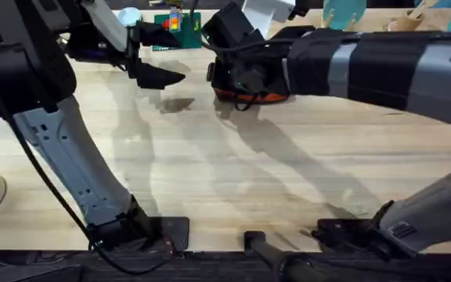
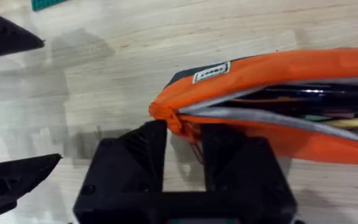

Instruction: Unzip the bag, pick up the pens from the table one at a time and place them inside, then zip the bag closed.

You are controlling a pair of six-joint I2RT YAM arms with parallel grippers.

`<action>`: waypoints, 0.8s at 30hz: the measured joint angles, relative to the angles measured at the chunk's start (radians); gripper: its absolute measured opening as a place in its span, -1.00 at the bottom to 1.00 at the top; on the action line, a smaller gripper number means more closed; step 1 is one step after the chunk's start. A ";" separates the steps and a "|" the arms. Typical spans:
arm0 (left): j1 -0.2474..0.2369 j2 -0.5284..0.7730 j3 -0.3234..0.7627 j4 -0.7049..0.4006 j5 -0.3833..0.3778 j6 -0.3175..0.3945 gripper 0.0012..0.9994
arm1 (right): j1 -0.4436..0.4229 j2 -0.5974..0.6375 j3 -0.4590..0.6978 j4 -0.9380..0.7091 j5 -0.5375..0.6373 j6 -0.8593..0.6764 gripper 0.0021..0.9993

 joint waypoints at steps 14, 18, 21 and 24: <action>0.000 0.000 0.000 0.000 0.000 0.000 0.99 | 0.000 0.000 0.000 0.001 0.000 0.000 -0.94; 0.000 0.000 0.000 0.016 0.000 0.000 0.99 | 0.000 0.000 0.000 0.001 0.000 0.000 -0.94; 0.000 0.000 0.000 0.032 0.000 0.000 0.99 | 0.000 0.000 0.000 0.001 -0.001 0.000 -0.94; 0.000 0.000 0.000 0.042 0.000 0.000 0.99 | 0.000 -0.005 0.000 0.001 -0.001 0.000 -0.94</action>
